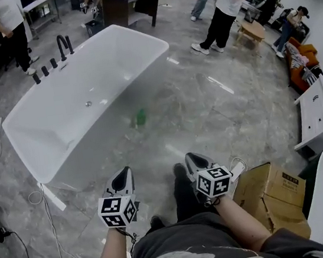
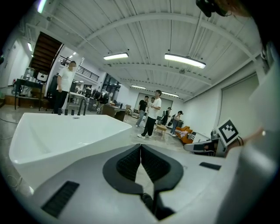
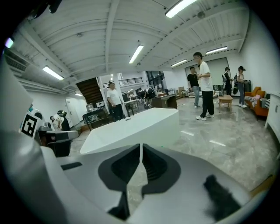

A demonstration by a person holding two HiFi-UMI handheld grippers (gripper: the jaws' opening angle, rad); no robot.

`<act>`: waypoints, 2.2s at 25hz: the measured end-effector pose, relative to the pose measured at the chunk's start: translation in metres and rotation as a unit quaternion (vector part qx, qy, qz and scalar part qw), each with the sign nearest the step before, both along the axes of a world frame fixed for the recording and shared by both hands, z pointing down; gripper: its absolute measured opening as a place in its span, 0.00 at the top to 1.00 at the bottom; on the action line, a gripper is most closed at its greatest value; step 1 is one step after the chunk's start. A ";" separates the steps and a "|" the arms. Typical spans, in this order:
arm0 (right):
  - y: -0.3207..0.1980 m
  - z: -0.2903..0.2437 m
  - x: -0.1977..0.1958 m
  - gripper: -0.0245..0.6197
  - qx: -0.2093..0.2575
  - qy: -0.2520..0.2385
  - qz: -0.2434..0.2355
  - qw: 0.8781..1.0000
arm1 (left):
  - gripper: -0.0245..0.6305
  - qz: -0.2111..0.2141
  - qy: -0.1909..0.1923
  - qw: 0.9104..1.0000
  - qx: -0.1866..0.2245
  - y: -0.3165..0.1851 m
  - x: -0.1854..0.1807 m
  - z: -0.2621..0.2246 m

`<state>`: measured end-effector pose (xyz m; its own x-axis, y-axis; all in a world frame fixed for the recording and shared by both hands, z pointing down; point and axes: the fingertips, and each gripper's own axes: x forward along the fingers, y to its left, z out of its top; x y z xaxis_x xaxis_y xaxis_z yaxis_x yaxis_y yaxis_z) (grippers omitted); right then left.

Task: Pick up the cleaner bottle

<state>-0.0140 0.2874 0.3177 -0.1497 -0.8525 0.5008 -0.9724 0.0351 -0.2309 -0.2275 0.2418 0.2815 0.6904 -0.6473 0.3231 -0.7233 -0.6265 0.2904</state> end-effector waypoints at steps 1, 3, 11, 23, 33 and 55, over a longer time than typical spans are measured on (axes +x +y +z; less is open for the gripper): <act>-0.009 0.001 0.002 0.91 0.001 0.003 -0.009 1.000 | 0.94 -0.005 -0.003 1.000 0.000 -0.006 0.001 0.001; -0.030 0.003 0.007 0.91 0.004 0.009 -0.027 1.000 | 0.94 -0.017 -0.008 1.000 -0.001 -0.020 0.004 0.003; -0.128 0.024 0.048 0.91 0.006 -0.017 -0.052 0.998 | 0.94 -0.059 -0.017 0.998 -0.009 -0.088 0.038 0.015; -0.257 0.046 0.169 0.91 -0.026 -0.034 -0.115 0.992 | 0.94 -0.144 -0.035 0.989 -0.029 -0.194 0.138 0.016; -0.292 0.058 0.181 0.91 -0.046 -0.035 -0.146 0.988 | 0.94 -0.139 -0.010 0.990 -0.035 -0.228 0.182 0.020; -0.325 0.146 0.211 0.91 -0.088 0.047 -0.131 0.986 | 0.94 -0.161 -0.036 0.985 -0.045 -0.259 0.173 0.100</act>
